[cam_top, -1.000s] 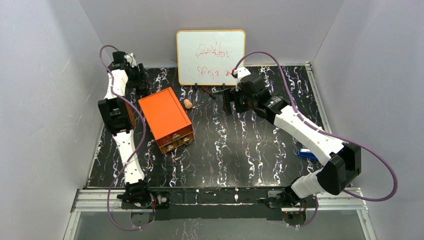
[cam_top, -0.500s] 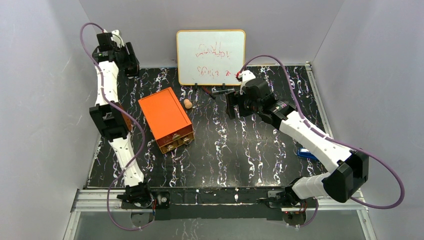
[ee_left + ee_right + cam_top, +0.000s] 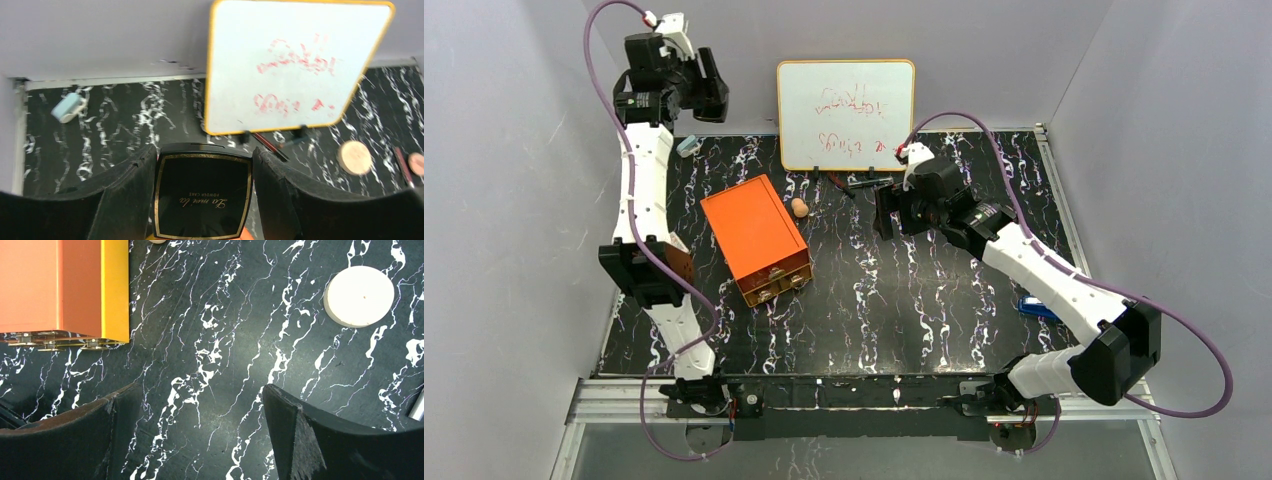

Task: Organize the makeup
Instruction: Move the makeup to the center of the board.

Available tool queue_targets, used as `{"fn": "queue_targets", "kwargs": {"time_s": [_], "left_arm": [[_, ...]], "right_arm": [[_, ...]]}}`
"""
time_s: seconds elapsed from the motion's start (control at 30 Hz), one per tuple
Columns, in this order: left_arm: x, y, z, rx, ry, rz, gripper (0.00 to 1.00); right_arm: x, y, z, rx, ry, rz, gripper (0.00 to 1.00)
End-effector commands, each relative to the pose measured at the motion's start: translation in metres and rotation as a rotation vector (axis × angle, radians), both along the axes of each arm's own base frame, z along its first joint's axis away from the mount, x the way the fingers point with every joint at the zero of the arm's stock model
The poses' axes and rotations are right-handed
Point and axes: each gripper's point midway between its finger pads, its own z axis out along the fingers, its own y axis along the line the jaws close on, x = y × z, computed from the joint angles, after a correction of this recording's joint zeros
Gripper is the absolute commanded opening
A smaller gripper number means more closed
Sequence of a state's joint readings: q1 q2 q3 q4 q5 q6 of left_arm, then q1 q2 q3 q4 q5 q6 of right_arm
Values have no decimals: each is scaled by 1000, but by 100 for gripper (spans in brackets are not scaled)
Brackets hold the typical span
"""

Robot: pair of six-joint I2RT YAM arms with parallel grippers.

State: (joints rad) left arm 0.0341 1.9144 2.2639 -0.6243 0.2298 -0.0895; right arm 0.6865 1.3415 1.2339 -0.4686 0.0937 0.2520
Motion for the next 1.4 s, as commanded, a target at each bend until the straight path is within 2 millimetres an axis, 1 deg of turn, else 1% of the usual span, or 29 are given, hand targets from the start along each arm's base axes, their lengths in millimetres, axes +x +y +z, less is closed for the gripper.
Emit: {"fn": "queue_targets", "kwargs": {"time_s": [0.0,0.13,0.23,0.3,0.33,0.37,0.43,0.47,0.57,0.6,0.67,0.8,0.97,1.0,1.17,1.27,1.37], "left_arm": [[-35,-61,22,9,-32,-134,0],[-60,-111,25,36,-38,-226,0],[-81,-145,19,55,-24,-292,0],[-98,-169,12,69,-8,-342,0],[-105,-182,5,78,6,-366,0],[-114,-195,-3,92,18,-391,0],[-128,-220,-26,149,43,-423,0],[-139,-237,-37,168,54,-453,0],[-155,-263,-74,179,100,-473,0],[-163,-271,-90,181,125,-487,0],[-176,-287,-109,176,148,-511,0],[-196,-317,-140,174,176,-540,0],[-209,-348,-177,197,203,-557,0],[-211,-353,-188,209,215,-559,0],[-218,-372,-229,226,269,-570,0],[-223,-380,-259,251,308,-571,0],[-227,-385,-279,276,326,-570,0]], "right_arm": [[-3,-2,10,41,-21,-8,98],[-2,-9,16,44,-43,-55,98],[3,-25,32,59,-98,-152,98],[6,-44,44,54,-142,-244,98],[8,-55,48,35,-161,-297,98],[8,-66,55,26,-187,-342,98],[8,-89,66,-6,-231,-437,98],[6,-100,72,-21,-250,-474,98],[-1,-126,92,-36,-307,-567,98],[-3,-134,98,-40,-323,-596,98],[-9,-145,109,-36,-342,-631,98],[-20,-162,118,-32,-359,-676,98],[-27,-171,116,-42,-354,-697,98],[-28,-172,115,-43,-353,-699,98],[-31,-174,112,-44,-349,-700,98],[-32,-175,111,-45,-351,-702,98],[-33,-176,110,-47,-352,-704,98]]}}
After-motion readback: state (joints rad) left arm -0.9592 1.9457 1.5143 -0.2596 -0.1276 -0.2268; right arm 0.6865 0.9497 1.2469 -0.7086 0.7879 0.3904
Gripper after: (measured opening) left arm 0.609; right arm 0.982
